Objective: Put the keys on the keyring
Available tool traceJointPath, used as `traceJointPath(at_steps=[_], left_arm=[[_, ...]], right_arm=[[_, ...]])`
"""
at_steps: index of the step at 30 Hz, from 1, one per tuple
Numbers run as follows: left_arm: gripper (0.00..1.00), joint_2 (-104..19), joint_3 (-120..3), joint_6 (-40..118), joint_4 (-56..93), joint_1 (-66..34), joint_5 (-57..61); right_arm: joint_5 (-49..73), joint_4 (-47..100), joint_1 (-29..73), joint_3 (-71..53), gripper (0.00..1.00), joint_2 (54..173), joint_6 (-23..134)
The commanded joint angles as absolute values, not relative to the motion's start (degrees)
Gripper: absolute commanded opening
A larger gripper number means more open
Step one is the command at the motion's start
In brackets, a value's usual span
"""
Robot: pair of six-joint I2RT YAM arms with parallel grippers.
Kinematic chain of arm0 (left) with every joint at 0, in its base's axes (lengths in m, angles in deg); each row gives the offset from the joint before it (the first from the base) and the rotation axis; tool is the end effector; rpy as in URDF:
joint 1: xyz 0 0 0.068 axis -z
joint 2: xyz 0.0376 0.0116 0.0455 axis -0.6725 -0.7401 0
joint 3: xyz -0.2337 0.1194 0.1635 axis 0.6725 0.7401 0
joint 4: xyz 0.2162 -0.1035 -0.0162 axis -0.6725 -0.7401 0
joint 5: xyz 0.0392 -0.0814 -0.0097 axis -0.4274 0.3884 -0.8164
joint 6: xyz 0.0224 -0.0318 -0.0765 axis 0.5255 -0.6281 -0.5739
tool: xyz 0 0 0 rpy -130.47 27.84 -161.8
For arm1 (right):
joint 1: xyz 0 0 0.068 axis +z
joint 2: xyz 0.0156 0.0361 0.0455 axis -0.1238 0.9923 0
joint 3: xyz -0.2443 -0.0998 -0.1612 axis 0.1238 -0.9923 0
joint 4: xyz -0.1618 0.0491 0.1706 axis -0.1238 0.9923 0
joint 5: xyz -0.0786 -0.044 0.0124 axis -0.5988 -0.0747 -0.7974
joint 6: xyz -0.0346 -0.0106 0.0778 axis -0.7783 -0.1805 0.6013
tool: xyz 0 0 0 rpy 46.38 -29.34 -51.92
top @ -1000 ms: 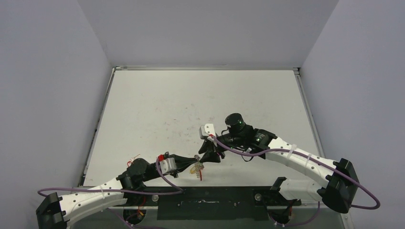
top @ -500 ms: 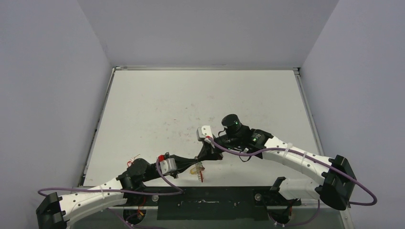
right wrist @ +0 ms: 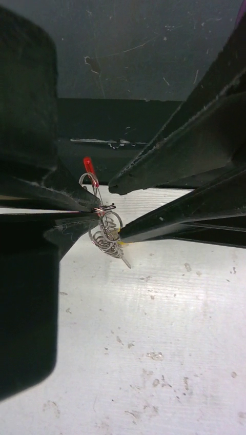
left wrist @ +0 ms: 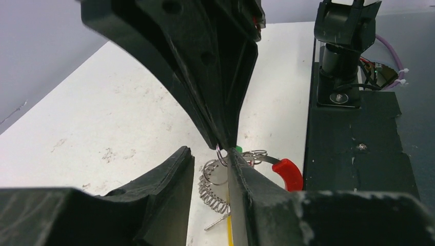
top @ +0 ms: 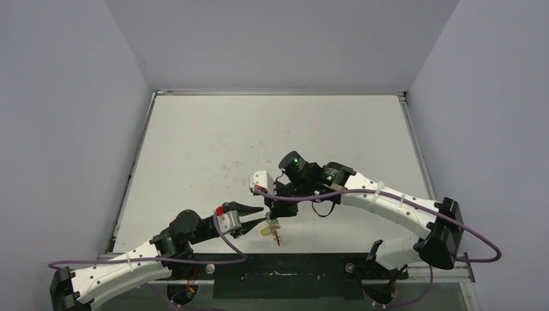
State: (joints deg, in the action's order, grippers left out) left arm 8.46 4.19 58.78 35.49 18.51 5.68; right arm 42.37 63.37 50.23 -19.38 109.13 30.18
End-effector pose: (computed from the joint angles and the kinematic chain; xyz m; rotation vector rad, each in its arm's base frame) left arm 0.0463 -0.1152 0.2504 1.0227 1.1791 -0.8916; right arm 0.1061 0.2510 0.3206 -1.7596 1.7512 1.0980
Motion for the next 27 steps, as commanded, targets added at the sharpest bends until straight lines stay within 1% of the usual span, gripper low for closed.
traceJointPath(at_steps=[1,4,10,18,21,27], left_arm=[[0.30,8.3,-1.2,61.3,26.8,18.6,4.2],[0.30,7.3,-2.2,61.4,25.0,18.7,4.1],[0.34,4.6,-2.6,60.4,24.2,18.6,5.3],[0.34,-0.6,-1.1,58.8,32.9,18.6,7.3],[0.32,-2.9,-1.2,58.7,35.0,18.6,8.0],[0.24,-5.5,-1.9,58.7,36.0,18.6,8.8]], right_arm=[[32.9,76.6,52.5,-11.2,0.00,114.2,31.8],[29.1,79.6,53.5,-7.6,0.00,117.1,33.5],[28.4,78.7,54.6,-5.8,0.00,118.1,35.6],[29.2,77.6,55.3,-5.7,0.00,118.7,36.1],[29.1,77.3,55.4,-5.9,0.00,118.9,36.2],[29.2,77.1,55.8,-5.9,0.00,119.2,36.4]])
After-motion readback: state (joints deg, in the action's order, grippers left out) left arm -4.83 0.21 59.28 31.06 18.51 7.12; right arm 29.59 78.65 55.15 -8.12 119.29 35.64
